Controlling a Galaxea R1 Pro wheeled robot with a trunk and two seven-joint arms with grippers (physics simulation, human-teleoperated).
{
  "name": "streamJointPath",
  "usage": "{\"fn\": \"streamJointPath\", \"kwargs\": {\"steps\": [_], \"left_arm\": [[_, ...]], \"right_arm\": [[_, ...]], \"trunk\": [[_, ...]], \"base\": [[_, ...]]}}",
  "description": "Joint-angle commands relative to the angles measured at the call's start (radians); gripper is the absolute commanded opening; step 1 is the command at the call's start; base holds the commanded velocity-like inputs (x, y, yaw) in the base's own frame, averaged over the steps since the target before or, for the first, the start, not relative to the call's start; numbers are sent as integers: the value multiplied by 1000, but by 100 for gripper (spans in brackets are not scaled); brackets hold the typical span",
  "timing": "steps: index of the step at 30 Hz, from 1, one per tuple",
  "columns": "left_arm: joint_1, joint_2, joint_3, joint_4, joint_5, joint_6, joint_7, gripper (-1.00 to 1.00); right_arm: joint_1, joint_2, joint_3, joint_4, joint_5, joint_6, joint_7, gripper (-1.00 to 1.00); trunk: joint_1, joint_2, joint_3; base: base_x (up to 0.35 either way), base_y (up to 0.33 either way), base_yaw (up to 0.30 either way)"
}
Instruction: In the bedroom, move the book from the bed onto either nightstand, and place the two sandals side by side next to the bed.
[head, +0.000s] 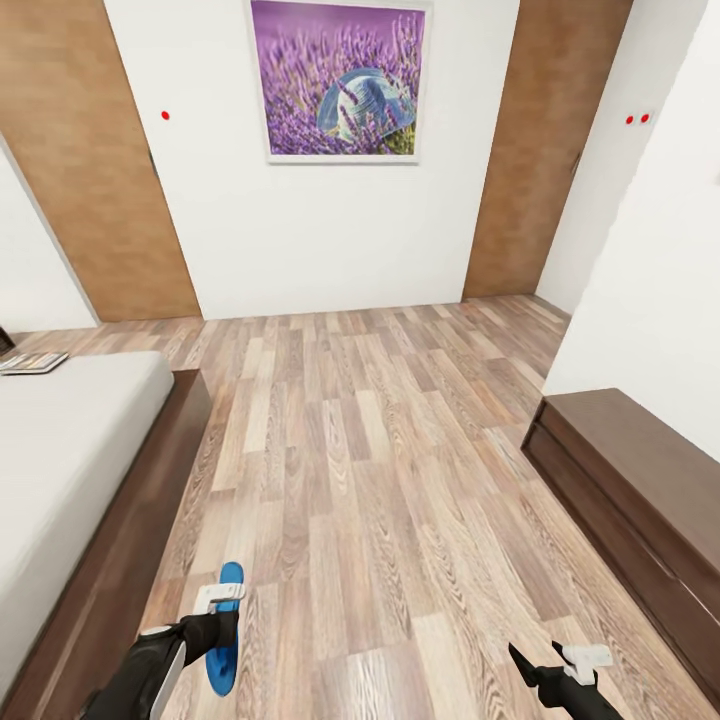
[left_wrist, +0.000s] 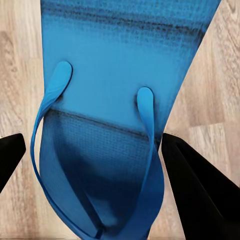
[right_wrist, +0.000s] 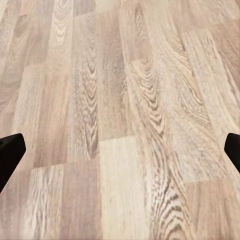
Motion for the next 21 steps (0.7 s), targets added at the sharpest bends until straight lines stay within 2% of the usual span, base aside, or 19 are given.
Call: {"fn": "streamJointPath", "kwargs": {"steps": [1, 16, 21], "left_arm": [[-1, -1, 5, 2, -11, 3, -9, -100], [-1, -2, 5, 8, -12, 2, -9, -100], [-1, -2, 5, 42, -13, -1, -10, -100]], "right_arm": [[-1, 0, -4, 1, -6, 1, 10, 100], [-1, 2, -5, 8, -6, 1, 9, 100], [-1, 5, -4, 65, -5, 1, 9, 100]], "trunk": [[0, 0, -1], [0, 0, -1], [0, 0, -1]], "base": [[0, 0, 15], [0, 0, 3], [0, 0, 0]]}}
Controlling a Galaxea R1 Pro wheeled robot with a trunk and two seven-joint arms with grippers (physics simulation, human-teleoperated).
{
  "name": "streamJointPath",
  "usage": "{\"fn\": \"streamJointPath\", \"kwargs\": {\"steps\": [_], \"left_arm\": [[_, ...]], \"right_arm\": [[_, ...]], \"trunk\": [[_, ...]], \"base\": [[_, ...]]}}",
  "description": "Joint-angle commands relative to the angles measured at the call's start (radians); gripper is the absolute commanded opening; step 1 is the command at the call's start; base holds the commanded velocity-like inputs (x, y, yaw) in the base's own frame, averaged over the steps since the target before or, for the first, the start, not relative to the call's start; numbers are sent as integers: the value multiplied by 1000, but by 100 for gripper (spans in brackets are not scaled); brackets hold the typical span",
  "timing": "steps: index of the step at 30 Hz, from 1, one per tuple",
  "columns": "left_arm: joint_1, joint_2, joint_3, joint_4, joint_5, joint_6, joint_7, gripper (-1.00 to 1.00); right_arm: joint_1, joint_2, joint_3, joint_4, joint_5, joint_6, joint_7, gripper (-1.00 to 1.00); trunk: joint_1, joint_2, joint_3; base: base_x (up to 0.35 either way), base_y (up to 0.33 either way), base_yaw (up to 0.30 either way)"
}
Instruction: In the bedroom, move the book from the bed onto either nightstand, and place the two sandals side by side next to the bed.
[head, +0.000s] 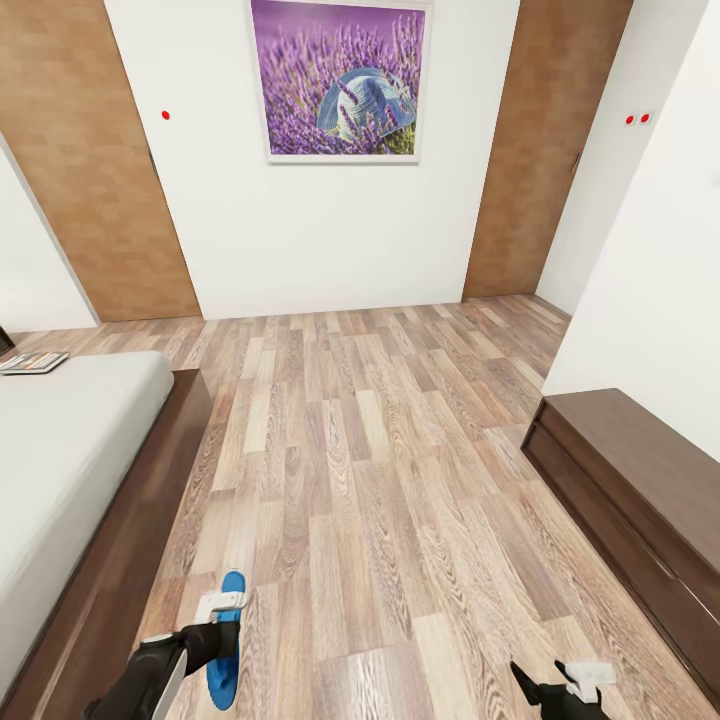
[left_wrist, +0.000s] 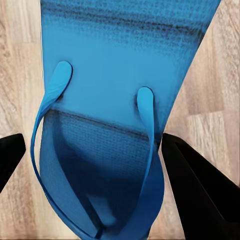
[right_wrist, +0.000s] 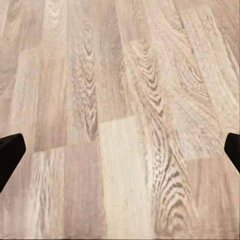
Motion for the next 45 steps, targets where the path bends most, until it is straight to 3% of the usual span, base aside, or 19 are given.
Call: {"fn": "streamJointPath", "kwargs": {"steps": [1, 7, 9, 13, 20, 45], "left_arm": [[-1, -1, 6, 28, -11, 0, -9, -100], [-1, 0, 5, 110, -12, -85, -9, -100], [-1, 1, 5, 159, -12, -111, -9, -100], [-1, 1, 6, 188, -12, -138, -9, -100], [-1, 2, 6, 201, -12, -156, -9, -100], [-1, 3, 6, 203, -11, -157, -9, -100]], "right_arm": [[-1, 4, -5, 32, -5, 0, 9, 100], [-1, 21, -4, 121, -4, -6, 8, 100], [-1, 53, -4, 166, -3, -7, 3, 100], [-1, 70, -3, 185, -3, -9, -24, 100], [-1, 75, -3, 193, -3, -45, -36, 100], [-1, 76, -3, 193, -3, -50, -37, 100]], "trunk": [[0, 0, -1], [0, 0, -1], [0, 0, -1], [0, 0, -1], [0, 0, -1], [0, 0, -1]], "base": [[0, 0, 0], [0, 0, 0], [0, 0, 0], [0, 0, 0], [120, 0, 0], [321, 0, 31]]}}
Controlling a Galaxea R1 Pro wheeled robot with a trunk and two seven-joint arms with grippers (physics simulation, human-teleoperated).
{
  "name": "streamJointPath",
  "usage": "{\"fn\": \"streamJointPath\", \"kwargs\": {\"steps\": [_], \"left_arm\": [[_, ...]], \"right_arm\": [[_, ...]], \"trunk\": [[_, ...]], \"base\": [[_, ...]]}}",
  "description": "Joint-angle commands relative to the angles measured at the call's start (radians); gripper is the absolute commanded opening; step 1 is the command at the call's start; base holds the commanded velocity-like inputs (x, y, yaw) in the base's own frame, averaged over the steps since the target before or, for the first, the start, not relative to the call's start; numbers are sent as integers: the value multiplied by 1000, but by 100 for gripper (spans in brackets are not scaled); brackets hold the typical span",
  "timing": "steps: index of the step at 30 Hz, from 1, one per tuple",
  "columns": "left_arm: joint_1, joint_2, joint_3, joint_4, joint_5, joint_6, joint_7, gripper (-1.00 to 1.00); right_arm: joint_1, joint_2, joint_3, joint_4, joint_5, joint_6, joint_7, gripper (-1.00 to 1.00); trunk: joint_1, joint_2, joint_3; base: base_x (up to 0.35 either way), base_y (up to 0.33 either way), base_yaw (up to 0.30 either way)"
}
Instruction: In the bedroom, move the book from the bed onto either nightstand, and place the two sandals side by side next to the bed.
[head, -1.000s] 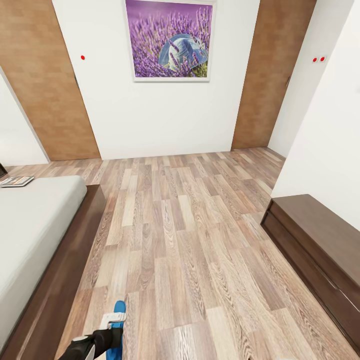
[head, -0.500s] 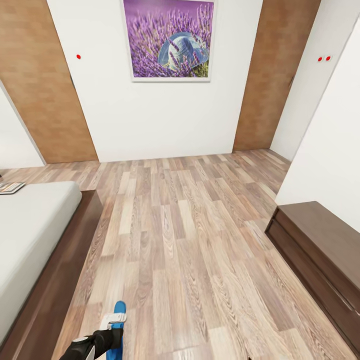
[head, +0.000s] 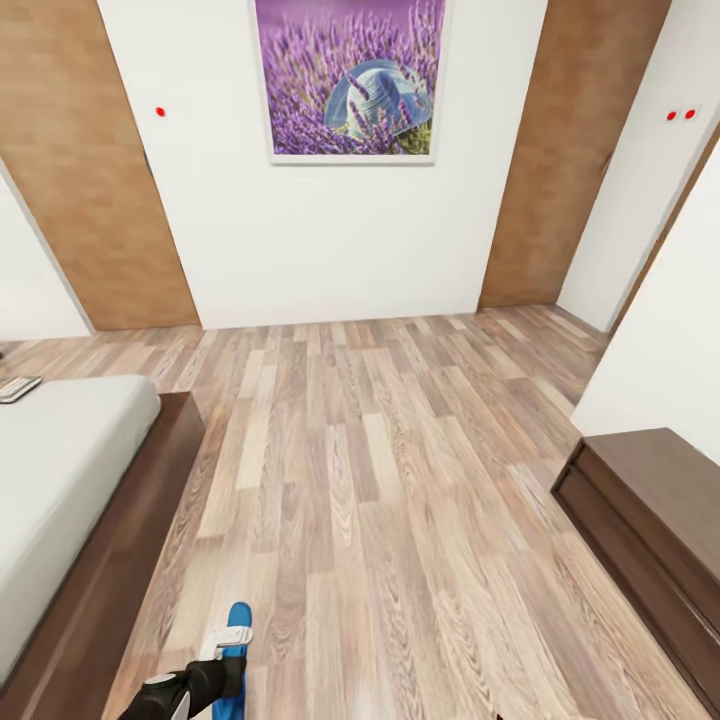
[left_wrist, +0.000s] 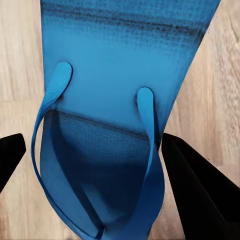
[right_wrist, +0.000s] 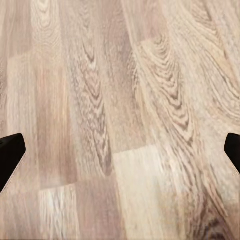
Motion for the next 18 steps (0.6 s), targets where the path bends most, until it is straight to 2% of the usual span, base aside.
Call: {"fn": "streamJointPath", "kwargs": {"steps": [1, 18], "left_arm": [[-1, -1, 8, -2, -10, 5, -8, -100], [-1, -1, 8, -2, -10, 5, -8, -100]], "right_arm": [[-1, 0, -4, 4, -7, -2, 10, 100], [-1, 0, -4, 4, -8, -2, 10, 100]], "trunk": [[0, 0, -1], [0, 0, -1]], "base": [[324, 0, 196], [314, 0, 215]]}}
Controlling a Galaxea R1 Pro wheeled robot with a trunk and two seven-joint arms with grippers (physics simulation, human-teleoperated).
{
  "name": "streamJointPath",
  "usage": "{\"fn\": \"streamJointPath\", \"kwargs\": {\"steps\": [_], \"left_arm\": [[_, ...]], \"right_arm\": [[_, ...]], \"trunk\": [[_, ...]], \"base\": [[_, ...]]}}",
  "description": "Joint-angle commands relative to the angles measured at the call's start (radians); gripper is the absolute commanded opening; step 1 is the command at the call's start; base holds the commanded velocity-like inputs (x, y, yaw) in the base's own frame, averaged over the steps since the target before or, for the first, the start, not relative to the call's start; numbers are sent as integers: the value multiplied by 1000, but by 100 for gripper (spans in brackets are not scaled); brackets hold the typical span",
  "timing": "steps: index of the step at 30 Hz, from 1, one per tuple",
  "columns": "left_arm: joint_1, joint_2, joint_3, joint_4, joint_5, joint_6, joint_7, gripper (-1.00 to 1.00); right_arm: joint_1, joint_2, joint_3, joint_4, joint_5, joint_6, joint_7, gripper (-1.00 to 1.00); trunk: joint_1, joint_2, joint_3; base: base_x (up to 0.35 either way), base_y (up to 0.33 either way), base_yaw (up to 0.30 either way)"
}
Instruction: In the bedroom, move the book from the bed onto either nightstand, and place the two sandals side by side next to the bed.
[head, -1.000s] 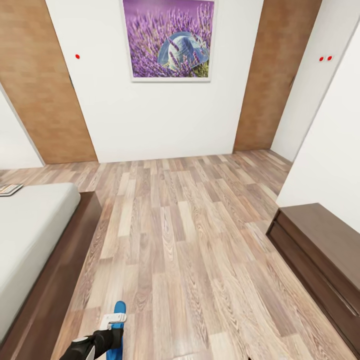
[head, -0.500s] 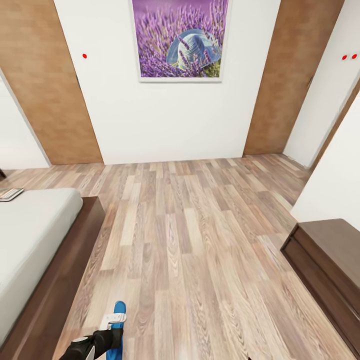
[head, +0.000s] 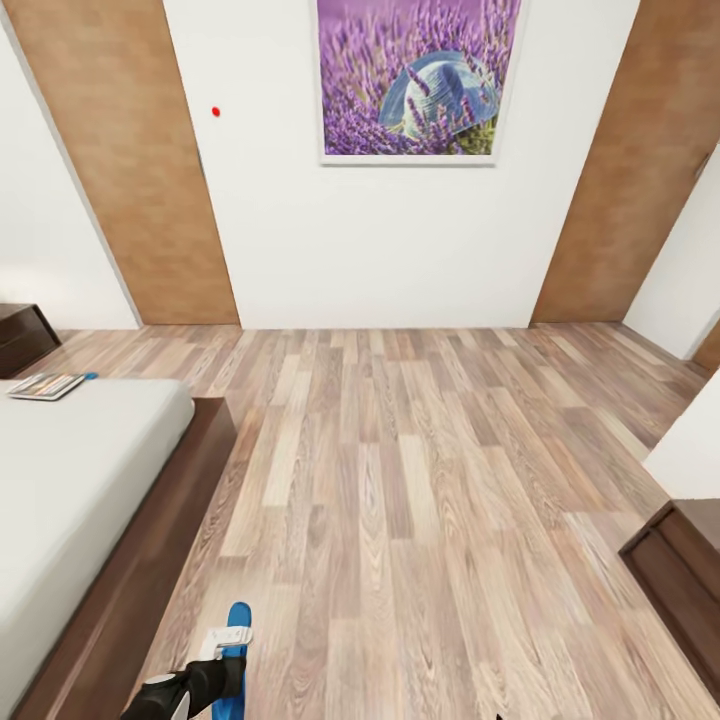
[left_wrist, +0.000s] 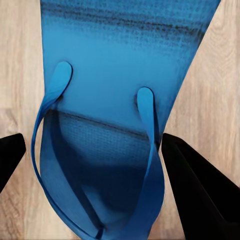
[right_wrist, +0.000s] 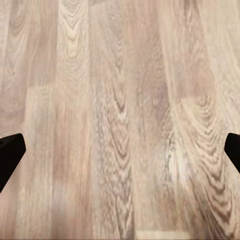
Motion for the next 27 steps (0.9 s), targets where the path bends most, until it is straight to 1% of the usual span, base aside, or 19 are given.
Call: {"fn": "streamJointPath", "kwargs": {"steps": [1, 7, 27], "left_arm": [[-1, -1, 8, -2, -10, 5, -8, -100], [-1, -1, 8, -2, -10, 5, -8, -100], [-1, -2, 8, -2, -10, 5, -8, -100]], "right_arm": [[-1, -1, -4, 4, -7, -2, 10, 100], [-1, -1, -4, 1, -7, -2, 10, 100], [-1, -1, -4, 1, -7, -2, 10, 100]], "trunk": [[0, 0, -1], [0, 0, -1], [0, 0, -1]], "base": [[308, 0, 195], [308, 0, 64], [308, 0, 2]]}}
